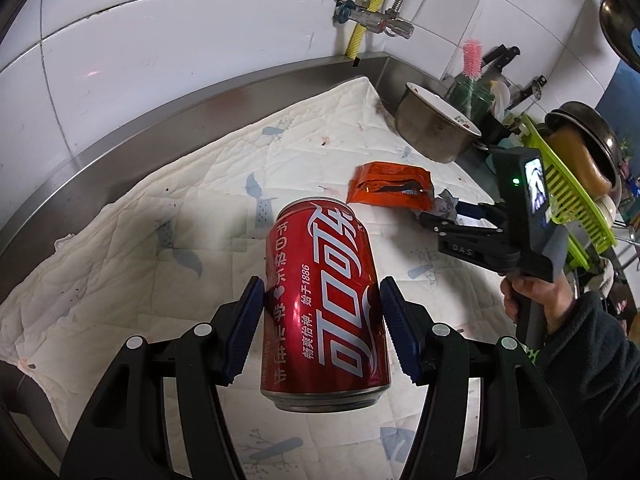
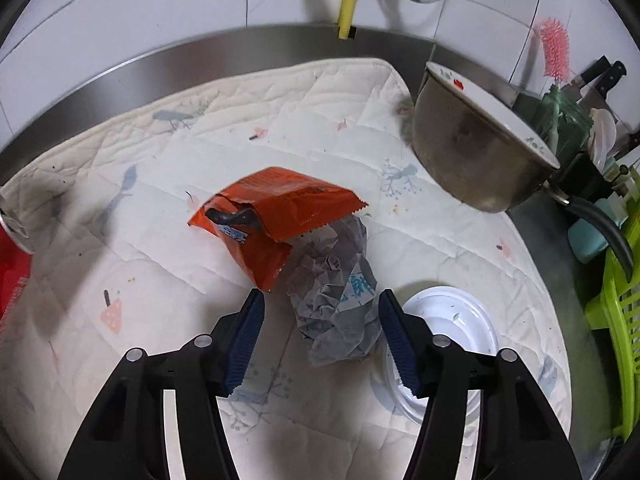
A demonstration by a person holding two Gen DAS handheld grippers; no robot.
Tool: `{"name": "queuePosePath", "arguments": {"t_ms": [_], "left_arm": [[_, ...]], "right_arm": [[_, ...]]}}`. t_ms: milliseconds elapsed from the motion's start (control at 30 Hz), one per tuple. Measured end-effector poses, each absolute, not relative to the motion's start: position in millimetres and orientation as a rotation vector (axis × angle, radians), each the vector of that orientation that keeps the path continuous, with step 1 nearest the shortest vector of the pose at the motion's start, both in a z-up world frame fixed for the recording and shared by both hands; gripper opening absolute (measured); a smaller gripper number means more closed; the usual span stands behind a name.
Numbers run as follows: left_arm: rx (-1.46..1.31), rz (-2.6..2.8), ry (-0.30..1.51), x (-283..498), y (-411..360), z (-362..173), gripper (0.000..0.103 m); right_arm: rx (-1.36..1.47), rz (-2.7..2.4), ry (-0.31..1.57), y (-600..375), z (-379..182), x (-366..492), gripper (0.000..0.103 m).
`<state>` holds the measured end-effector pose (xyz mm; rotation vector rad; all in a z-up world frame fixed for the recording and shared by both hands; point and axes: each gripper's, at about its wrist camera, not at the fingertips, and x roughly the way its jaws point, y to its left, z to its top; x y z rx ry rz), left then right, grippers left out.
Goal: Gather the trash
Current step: 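Grasp the crumpled grey foil wrapper with the right gripper, then drop the can from the left gripper into the basket while the right gripper drops the foil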
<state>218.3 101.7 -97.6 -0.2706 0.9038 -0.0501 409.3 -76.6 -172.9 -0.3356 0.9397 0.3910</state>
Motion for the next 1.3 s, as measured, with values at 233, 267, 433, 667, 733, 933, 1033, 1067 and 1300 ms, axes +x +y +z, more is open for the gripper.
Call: {"name": "queuePosePath", "arguments": {"t_ms": [233, 267, 433, 667, 733, 933, 1033, 1067, 1300], "left_arm": [[-0.273, -0.051, 0.896, 216, 102, -94, 0.059], [-0.273, -0.051, 0.896, 216, 101, -94, 0.059], [-0.272, -0.064, 0.892, 213, 94, -91, 0.059], [-0.260, -0.108, 0.884, 204, 75, -83, 0.059], [-0.253, -0.129, 0.883, 200, 66, -81, 0.059], [-0.227, -0.212, 0.872, 186, 30, -72, 0.059], [-0.216, -0.254, 0.866, 179, 12, -67, 0.059], [-0.207, -0.273, 0.863, 176, 4, -65, 0.059], [-0.159, -0.391, 0.872, 163, -52, -60, 0.059]], "right_arm": [[-0.334, 0.369, 0.958, -77, -176, 405, 0.031], [-0.324, 0.372, 0.954, -79, -173, 402, 0.031], [-0.267, 0.390, 0.935, -86, -157, 380, 0.029], [-0.179, 0.414, 0.893, -107, -129, 321, 0.029], [-0.151, 0.412, 0.873, -116, -120, 302, 0.029], [-0.053, 0.357, 0.832, -161, -103, 229, 0.029], [-0.016, 0.281, 0.828, -195, -102, 190, 0.029], [-0.006, 0.256, 0.831, -207, -103, 179, 0.029], [0.065, 0.060, 0.913, -294, -130, 113, 0.033]]}}
